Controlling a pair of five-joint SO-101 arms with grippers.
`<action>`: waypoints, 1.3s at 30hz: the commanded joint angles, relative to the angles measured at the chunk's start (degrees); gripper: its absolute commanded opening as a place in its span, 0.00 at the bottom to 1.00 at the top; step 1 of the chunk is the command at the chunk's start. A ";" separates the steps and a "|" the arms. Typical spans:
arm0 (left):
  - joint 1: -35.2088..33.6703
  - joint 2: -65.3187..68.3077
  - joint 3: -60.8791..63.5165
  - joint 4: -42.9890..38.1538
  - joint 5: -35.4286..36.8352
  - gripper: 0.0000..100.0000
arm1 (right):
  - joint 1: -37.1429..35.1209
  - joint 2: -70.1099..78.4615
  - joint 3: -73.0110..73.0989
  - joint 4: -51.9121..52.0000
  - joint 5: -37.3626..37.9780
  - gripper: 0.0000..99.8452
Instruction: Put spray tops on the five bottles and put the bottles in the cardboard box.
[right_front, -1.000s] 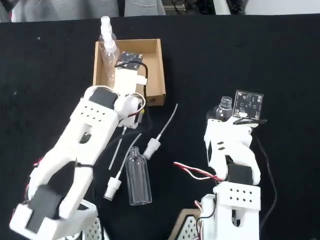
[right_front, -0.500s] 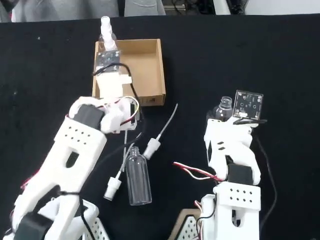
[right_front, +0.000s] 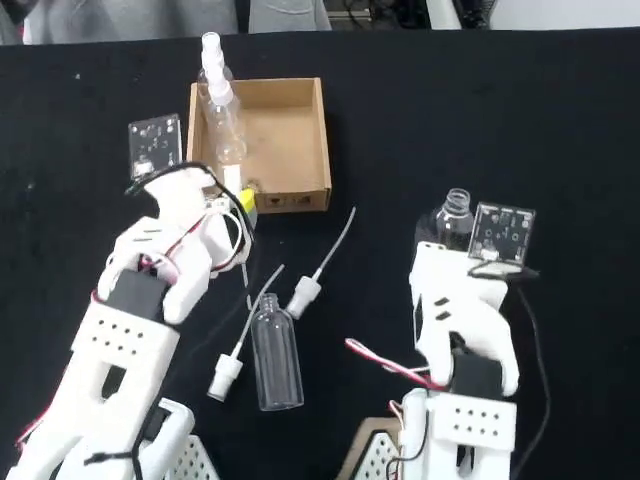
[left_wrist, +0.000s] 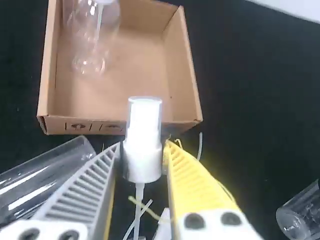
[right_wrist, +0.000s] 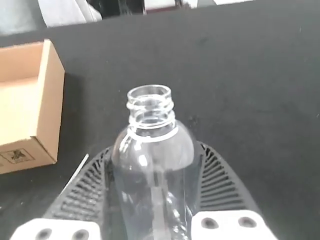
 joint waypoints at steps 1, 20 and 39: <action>-2.07 -4.66 1.10 -3.96 3.43 0.03 | -0.88 -6.73 1.19 -0.88 0.70 0.09; -10.33 -18.64 13.23 -20.40 19.87 0.03 | -9.58 -23.25 9.63 -0.88 5.89 0.09; -9.63 -32.97 21.49 -21.98 32.26 0.03 | -18.90 -23.25 12.26 -0.88 13.54 0.09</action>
